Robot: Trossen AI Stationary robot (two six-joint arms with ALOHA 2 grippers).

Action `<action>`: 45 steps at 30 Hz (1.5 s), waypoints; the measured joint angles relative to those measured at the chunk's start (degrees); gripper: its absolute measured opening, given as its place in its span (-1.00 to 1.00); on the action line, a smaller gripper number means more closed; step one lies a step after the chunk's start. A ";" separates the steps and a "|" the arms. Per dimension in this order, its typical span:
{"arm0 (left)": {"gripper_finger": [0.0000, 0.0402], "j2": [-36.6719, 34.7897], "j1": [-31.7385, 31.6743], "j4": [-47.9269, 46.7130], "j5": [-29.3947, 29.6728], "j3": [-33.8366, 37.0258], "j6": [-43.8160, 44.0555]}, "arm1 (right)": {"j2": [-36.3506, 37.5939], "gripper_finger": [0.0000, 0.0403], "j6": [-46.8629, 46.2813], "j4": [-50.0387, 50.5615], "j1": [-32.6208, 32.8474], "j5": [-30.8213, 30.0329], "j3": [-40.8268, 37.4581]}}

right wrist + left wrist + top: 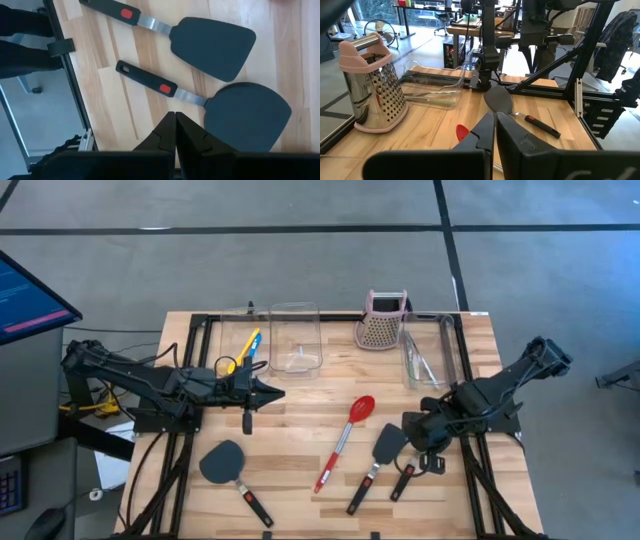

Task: Pick & Place Kitchen Items
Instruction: Put the black spatula into the middle transparent bin

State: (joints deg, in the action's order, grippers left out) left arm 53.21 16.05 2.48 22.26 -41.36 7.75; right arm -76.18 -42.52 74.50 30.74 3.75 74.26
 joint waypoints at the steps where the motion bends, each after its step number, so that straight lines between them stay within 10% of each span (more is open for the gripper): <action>1: -0.99 0.00 0.00 -0.01 0.00 0.00 0.00 | 0.00 -1.00 -0.01 0.00 0.00 -0.02 0.00; 21: -0.99 0.00 0.00 -0.15 0.01 0.00 -0.01 | -10.08 -0.96 26.47 -22.42 -3.21 -6.60 0.02; 38: -0.99 0.00 0.00 -0.44 0.02 0.00 0.00 | -27.24 0.10 42.85 -21.42 -0.91 -5.09 -0.02; 45: -0.99 0.00 0.00 -0.62 0.02 0.00 0.00 | -32.23 0.14 44.61 -26.09 0.46 -5.11 0.00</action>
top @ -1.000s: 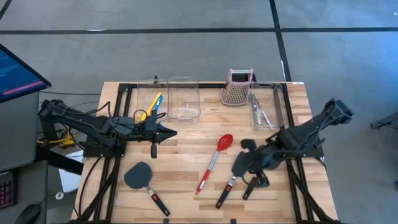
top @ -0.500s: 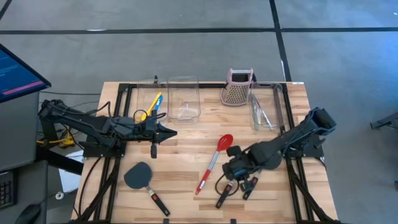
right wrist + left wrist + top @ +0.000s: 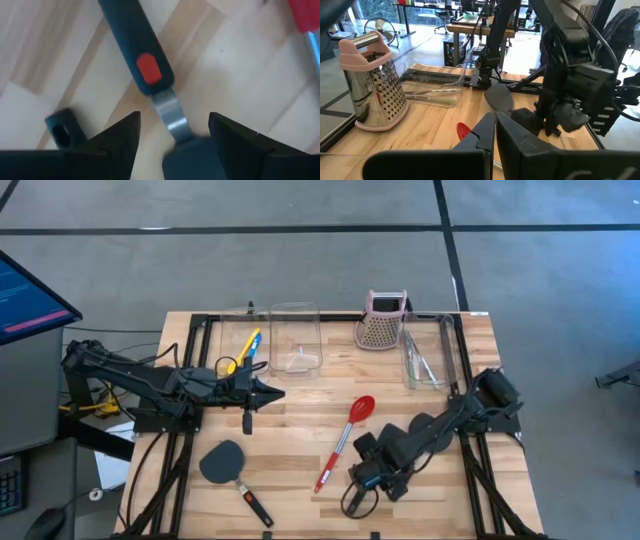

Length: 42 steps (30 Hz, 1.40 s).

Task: Pick & Place Kitchen Items
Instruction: Put the black spatula into the middle transparent bin

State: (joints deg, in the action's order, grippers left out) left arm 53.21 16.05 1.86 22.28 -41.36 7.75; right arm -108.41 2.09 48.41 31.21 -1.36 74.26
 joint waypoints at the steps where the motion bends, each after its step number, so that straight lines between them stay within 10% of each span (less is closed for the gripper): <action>1: -0.99 0.01 0.00 0.01 0.00 0.00 0.00 | -0.65 0.13 -0.01 -0.70 0.09 0.02 0.02; 21: -0.99 0.00 0.00 -0.90 -0.02 0.00 0.00 | -7.32 -0.26 -2.21 -2.56 0.11 0.43 -0.15; 28: -0.99 0.02 0.00 -0.94 -0.02 0.00 0.00 | -5.12 -0.68 -2.14 -0.14 -1.24 -0.01 -0.64; 42: -0.99 0.02 0.00 -1.00 -0.02 0.00 0.00 | 7.53 -0.69 -3.87 10.11 -7.28 -5.10 1.59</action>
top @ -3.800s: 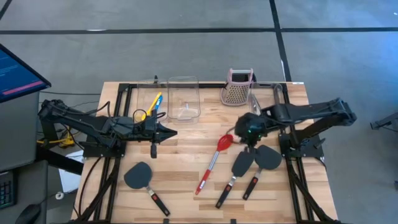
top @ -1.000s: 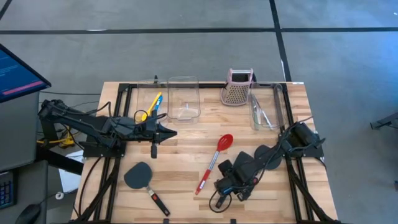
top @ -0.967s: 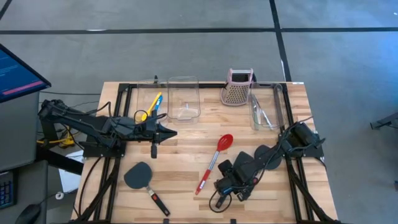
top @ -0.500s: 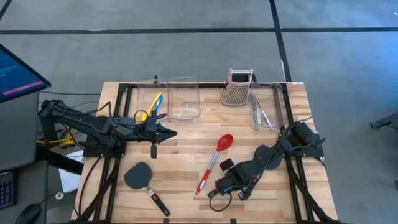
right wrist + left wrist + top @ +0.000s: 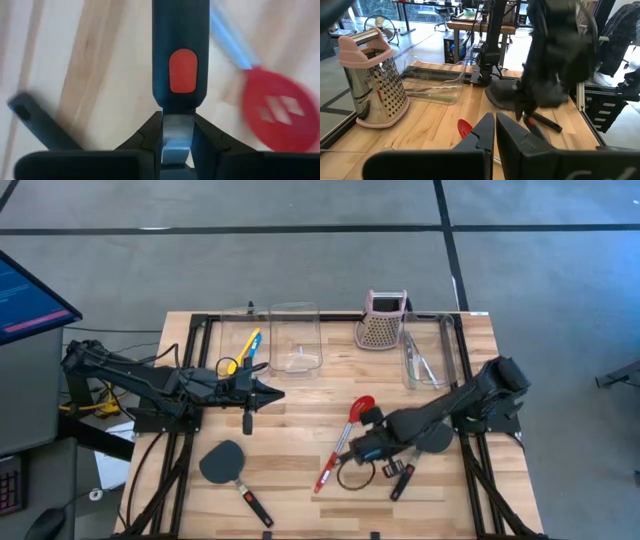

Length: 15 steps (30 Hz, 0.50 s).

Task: Pick & Place Kitchen Items
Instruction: Put the black spatula into the middle transparent bin

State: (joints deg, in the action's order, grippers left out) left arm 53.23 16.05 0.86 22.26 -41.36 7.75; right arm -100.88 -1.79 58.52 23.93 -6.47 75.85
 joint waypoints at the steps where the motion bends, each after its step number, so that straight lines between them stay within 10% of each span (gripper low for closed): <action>1: -0.99 0.00 0.00 0.00 0.00 0.00 0.00 | 1.52 -0.69 -1.16 0.93 -0.56 -0.96 0.80; 15: -0.99 -0.02 0.00 0.04 0.72 0.02 0.00 | 12.80 -0.69 -12.24 0.92 -6.58 -28.56 15.26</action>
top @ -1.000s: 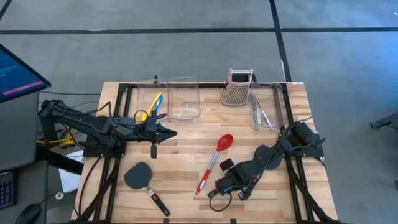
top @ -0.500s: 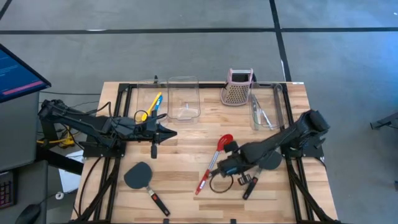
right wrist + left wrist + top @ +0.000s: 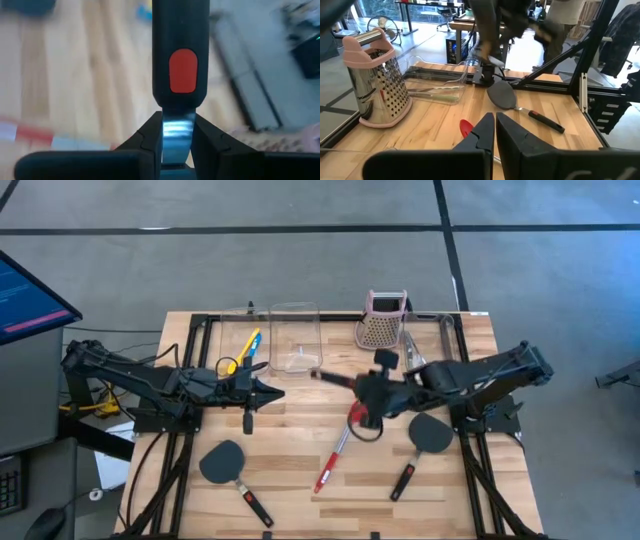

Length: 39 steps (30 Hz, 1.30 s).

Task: Pick & Place Kitchen Items
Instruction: Put the black spatula into the middle transparent bin

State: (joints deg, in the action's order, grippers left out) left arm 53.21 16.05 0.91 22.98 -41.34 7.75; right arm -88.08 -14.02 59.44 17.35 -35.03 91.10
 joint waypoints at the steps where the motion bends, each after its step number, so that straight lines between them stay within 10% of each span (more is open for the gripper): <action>1: -0.99 0.00 0.00 0.00 0.00 0.00 0.00 | 0.03 -0.69 0.00 -1.80 -0.26 -1.60 0.76; 20: -0.97 0.00 -2.45 1.67 0.27 0.00 11.05 | -1.56 -0.69 13.47 1.11 -1.69 -5.96 2.46; 39: -0.24 6.17 -7.62 9.73 -6.38 -0.04 30.77 | -12.13 -0.69 44.09 4.64 -2.64 -15.41 2.61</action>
State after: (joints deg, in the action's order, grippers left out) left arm 59.39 8.44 10.64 16.60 -41.39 38.51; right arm -100.21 30.07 64.08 14.71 -50.44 93.71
